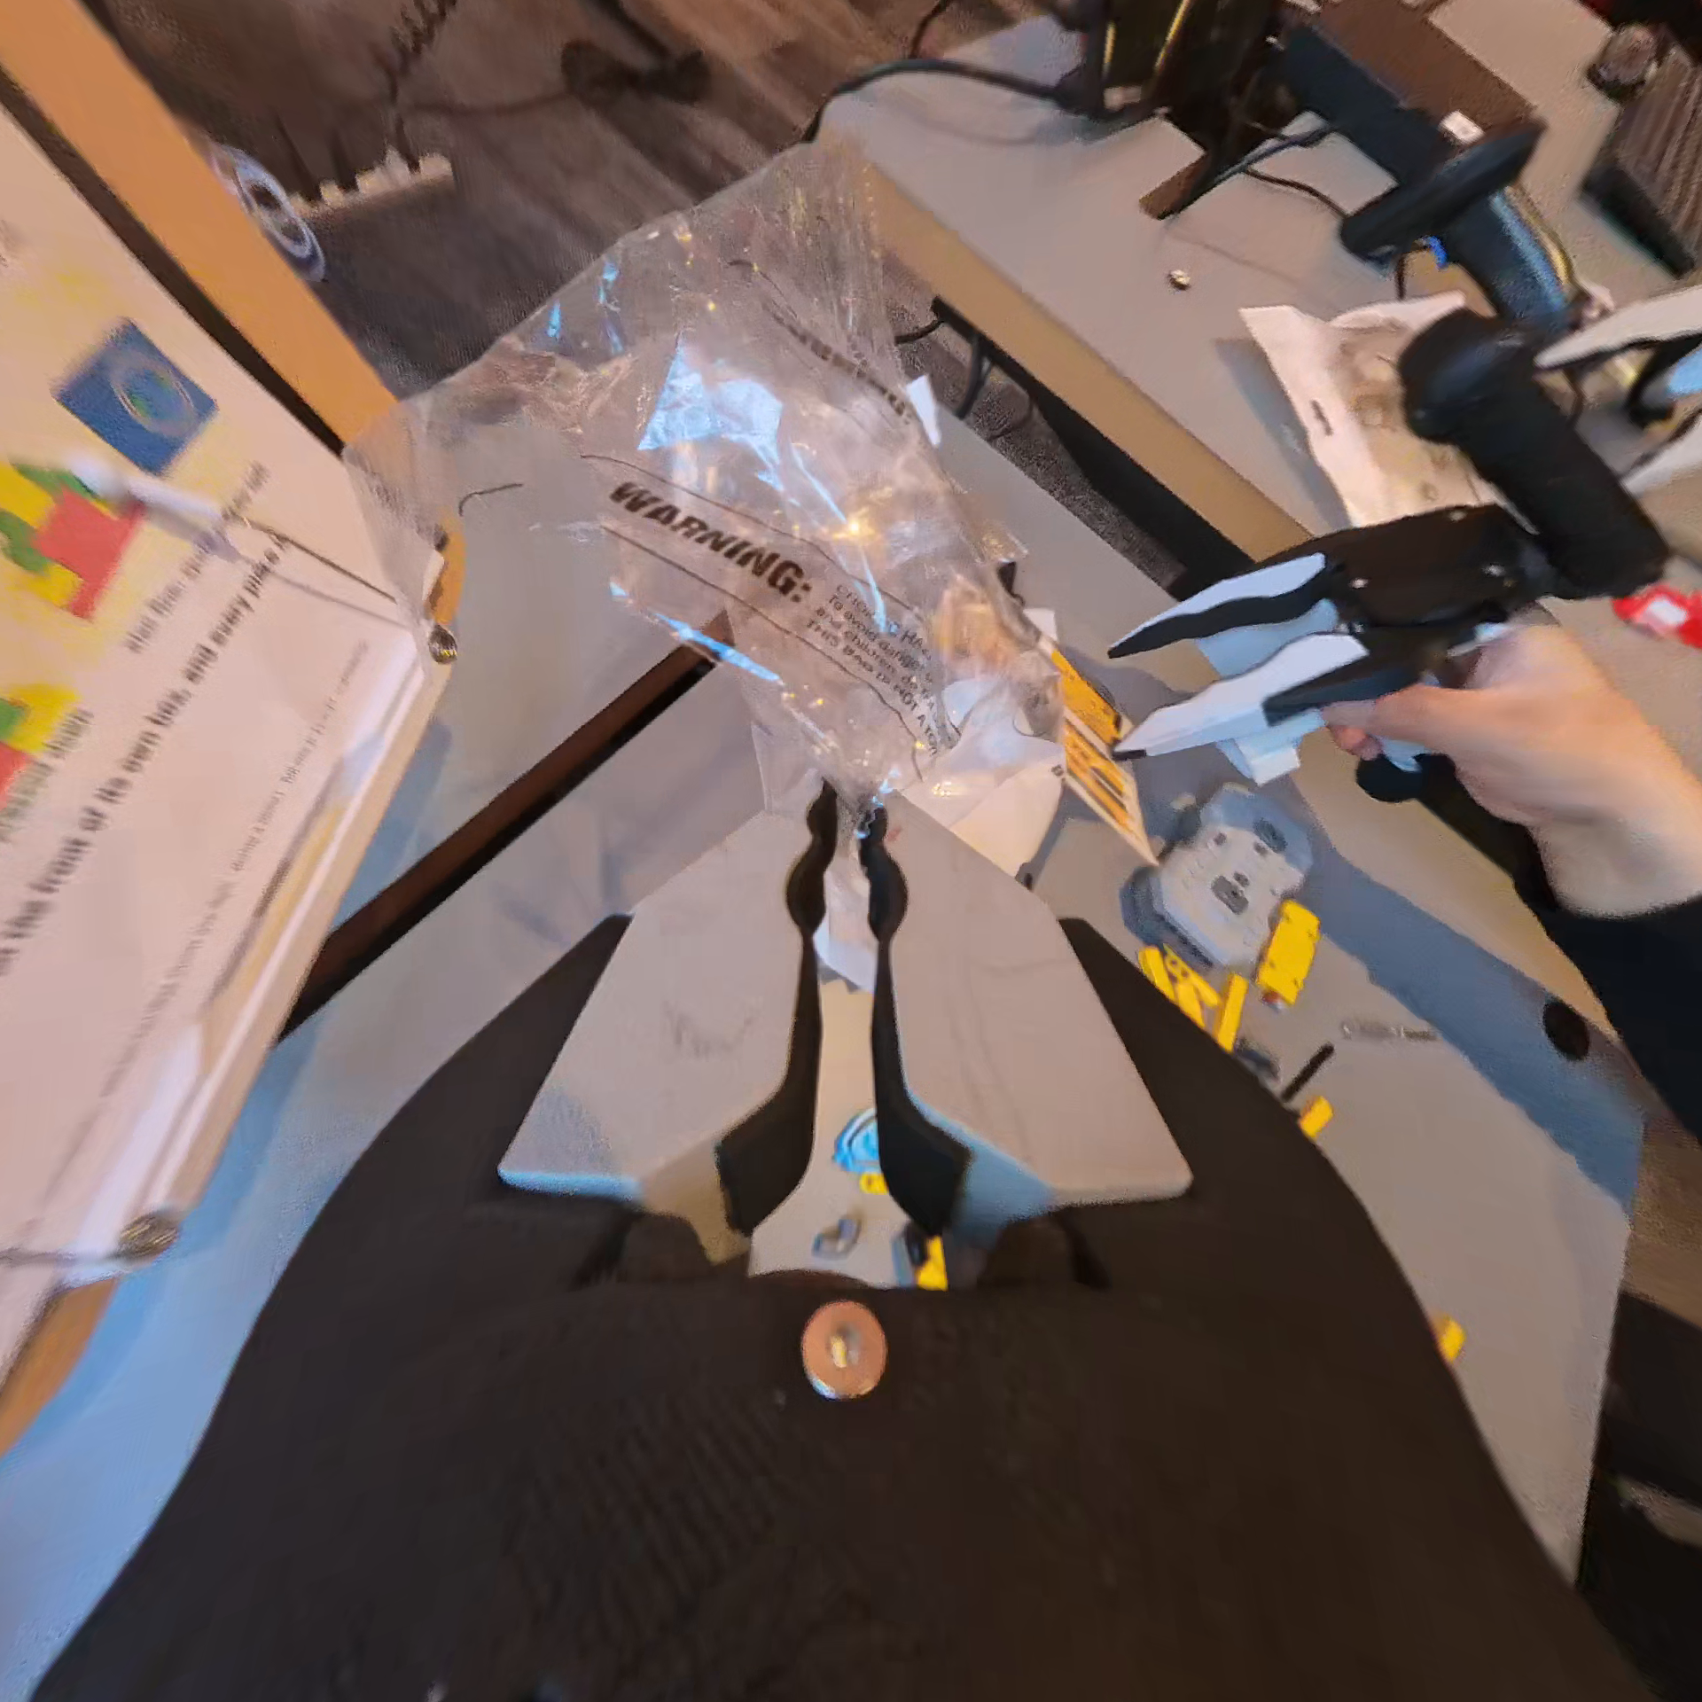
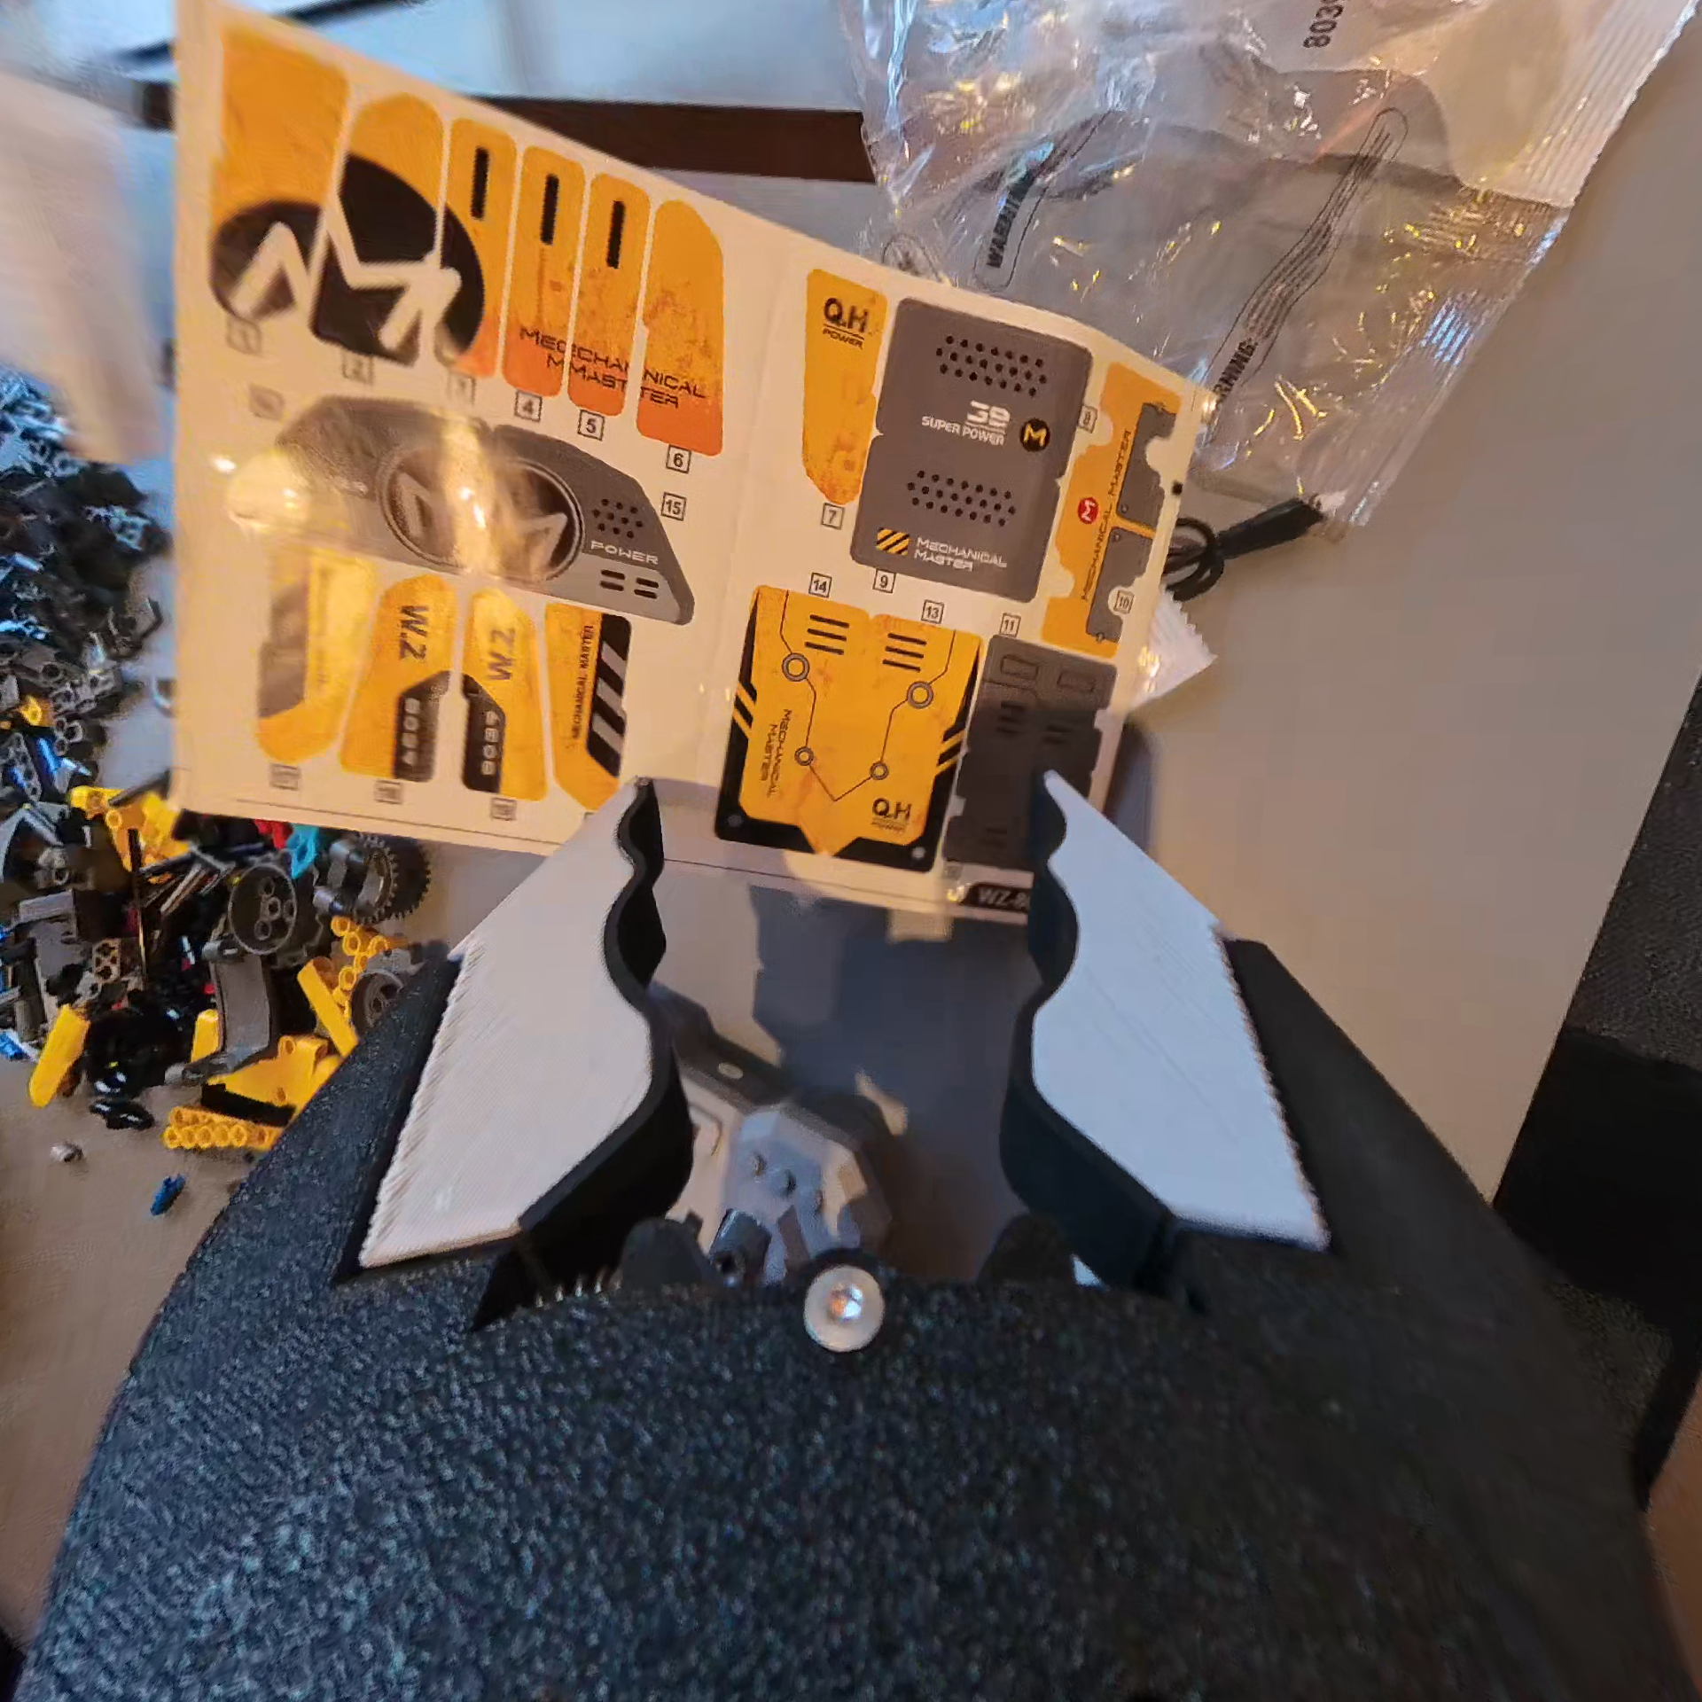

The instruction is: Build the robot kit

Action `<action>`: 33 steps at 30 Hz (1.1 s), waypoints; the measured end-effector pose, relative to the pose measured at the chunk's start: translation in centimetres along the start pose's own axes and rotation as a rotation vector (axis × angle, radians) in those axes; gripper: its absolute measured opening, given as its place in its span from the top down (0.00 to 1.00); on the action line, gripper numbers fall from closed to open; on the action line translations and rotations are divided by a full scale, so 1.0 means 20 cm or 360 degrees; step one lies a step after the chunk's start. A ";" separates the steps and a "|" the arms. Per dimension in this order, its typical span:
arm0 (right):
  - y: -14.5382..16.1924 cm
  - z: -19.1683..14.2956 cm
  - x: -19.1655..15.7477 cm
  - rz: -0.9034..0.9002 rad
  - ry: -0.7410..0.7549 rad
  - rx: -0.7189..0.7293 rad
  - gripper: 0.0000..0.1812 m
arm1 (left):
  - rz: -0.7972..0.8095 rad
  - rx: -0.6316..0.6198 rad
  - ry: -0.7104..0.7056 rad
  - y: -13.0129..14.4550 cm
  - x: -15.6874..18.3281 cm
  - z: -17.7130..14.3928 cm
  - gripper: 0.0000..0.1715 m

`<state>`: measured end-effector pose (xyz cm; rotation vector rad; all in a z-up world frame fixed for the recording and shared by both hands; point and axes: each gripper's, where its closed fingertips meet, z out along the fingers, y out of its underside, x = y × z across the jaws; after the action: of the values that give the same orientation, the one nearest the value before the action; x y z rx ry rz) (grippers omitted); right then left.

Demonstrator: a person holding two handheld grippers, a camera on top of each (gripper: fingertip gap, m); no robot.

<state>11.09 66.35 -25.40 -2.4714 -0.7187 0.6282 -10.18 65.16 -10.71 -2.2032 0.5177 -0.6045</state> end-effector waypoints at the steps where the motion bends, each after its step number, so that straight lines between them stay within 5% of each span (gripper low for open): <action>1: 0.02 -0.01 0.00 -0.0002 0.0004 0.0000 0.57 | 0.0072 0.0007 -0.0017 -0.02 0.03 -0.09 1.00; 5: 0.03 -0.07 -0.02 -0.0013 0.0006 0.0065 0.57 | 0.0186 0.0080 -0.0119 -0.01 0.03 -0.55 1.00; 8: 0.04 -0.09 -0.06 -0.0050 -0.0016 0.0089 0.57 | 0.0118 0.0106 -0.0268 0.12 -0.13 -0.95 0.99; 15: 0.06 -0.15 -0.12 -0.0139 0.0025 0.0135 0.57 | -0.0307 -0.0251 -0.0773 0.94 -0.76 -1.79 0.98; 19: 0.07 -0.18 -0.16 -0.0154 0.0028 0.0135 0.57 | -0.0629 -0.0327 -0.0866 1.38 -0.99 -1.98 0.96; 23: 0.08 -0.27 -0.19 -0.0164 0.0021 0.0179 0.57 | -0.0801 -0.0530 -0.0886 1.72 -1.08 -1.99 0.76; 25: 0.09 -0.33 -0.19 -0.0179 0.0040 0.0198 0.57 | -0.0786 -0.0550 -0.0909 1.75 -1.08 -2.01 0.56; 30: 0.14 -0.48 -0.16 -0.0173 0.0072 0.0287 0.57 | -0.0556 -0.0465 -0.1152 1.59 -1.07 -2.17 0.37; 33: 0.18 -0.54 -0.14 -0.0210 0.0083 0.0309 0.57 | -0.0303 -0.0436 -0.1382 1.36 -1.01 -2.24 0.33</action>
<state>16.21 58.60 -18.25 -2.2343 -0.7559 0.5543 -56.57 33.49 -10.53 -2.5101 -0.0768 0.3764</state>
